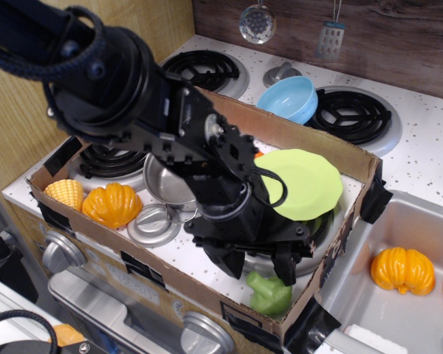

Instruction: Put broccoli in pot

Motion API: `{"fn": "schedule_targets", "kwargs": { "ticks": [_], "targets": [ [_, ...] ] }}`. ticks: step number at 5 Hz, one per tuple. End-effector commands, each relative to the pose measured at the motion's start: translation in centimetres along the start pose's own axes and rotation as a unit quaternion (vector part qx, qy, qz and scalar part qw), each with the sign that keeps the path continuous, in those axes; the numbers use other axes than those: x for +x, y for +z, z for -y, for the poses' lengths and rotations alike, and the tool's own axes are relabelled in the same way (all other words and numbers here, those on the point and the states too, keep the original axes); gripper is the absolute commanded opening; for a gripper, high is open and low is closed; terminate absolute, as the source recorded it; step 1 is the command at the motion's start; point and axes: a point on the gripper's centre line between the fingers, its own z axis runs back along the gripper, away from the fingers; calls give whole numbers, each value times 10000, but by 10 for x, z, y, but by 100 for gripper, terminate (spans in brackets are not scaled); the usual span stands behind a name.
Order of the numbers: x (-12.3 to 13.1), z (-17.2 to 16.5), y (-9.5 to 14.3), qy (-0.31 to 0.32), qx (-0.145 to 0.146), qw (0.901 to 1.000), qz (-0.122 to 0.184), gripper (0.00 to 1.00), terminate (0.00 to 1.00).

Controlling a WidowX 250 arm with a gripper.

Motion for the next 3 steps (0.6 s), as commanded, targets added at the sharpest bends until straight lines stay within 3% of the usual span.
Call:
{"fn": "schedule_targets", "kwargs": {
  "ticks": [1,2,3],
  "targets": [
    [-4,-1,7,269,-339,9990,94,100,0],
    [-4,-1,1,211,-459,9985,201,0,0],
    [0,-1,0,50,-560,9982,205,0,0]
  ]
}}
